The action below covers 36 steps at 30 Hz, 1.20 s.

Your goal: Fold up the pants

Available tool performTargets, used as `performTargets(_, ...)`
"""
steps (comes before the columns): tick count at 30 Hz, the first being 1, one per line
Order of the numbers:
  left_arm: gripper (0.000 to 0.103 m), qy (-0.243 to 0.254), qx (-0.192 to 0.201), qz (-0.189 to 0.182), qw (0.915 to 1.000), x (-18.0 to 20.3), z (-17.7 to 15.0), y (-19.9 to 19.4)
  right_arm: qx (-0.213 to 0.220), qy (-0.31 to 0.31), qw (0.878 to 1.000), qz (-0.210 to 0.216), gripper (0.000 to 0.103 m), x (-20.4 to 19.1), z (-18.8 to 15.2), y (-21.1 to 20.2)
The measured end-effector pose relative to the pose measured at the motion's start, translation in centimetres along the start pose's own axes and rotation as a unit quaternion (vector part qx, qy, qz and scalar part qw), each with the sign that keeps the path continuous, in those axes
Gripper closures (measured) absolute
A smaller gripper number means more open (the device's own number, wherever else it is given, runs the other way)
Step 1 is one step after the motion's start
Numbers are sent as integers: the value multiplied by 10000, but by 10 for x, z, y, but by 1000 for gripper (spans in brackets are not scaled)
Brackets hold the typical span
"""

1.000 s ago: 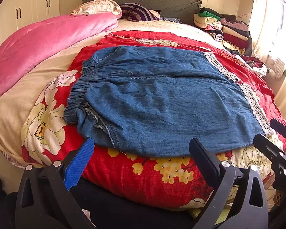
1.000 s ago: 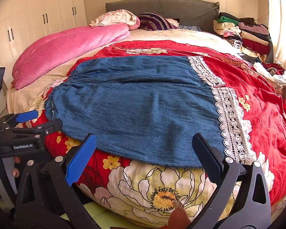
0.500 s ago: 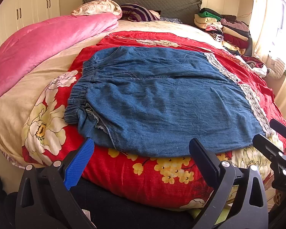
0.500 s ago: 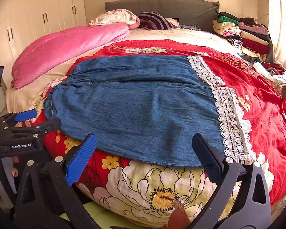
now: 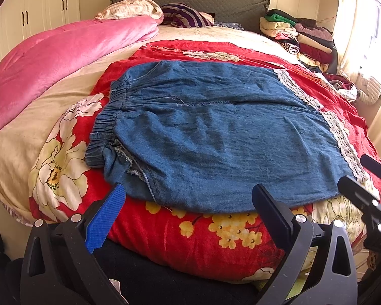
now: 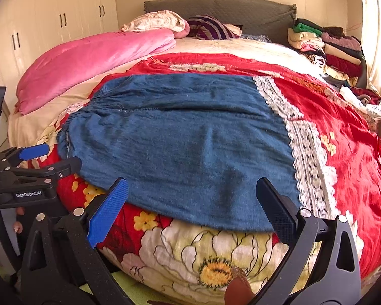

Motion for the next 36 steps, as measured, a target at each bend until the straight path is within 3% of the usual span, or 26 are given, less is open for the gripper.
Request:
performTargets(21, 4, -421, -133, 267, 9987, -64, 62, 46, -131, -436, 9987, 245, 8, -15, 94, 85)
performTargets(36, 4, -754, -79, 609, 9953, -146, 150, 90, -405, -821, 9948, 446, 8, -38, 178, 184)
Point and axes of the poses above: each gripper's, at about its wrist camera, not at the fingertips, and y roughly the way its jaws point, x to its right, z to its top, the point moved 1 cm from there along y, roughly the way its jaws point, and after that the axes turned 11 degrees about -z, right-handed, at the moved point
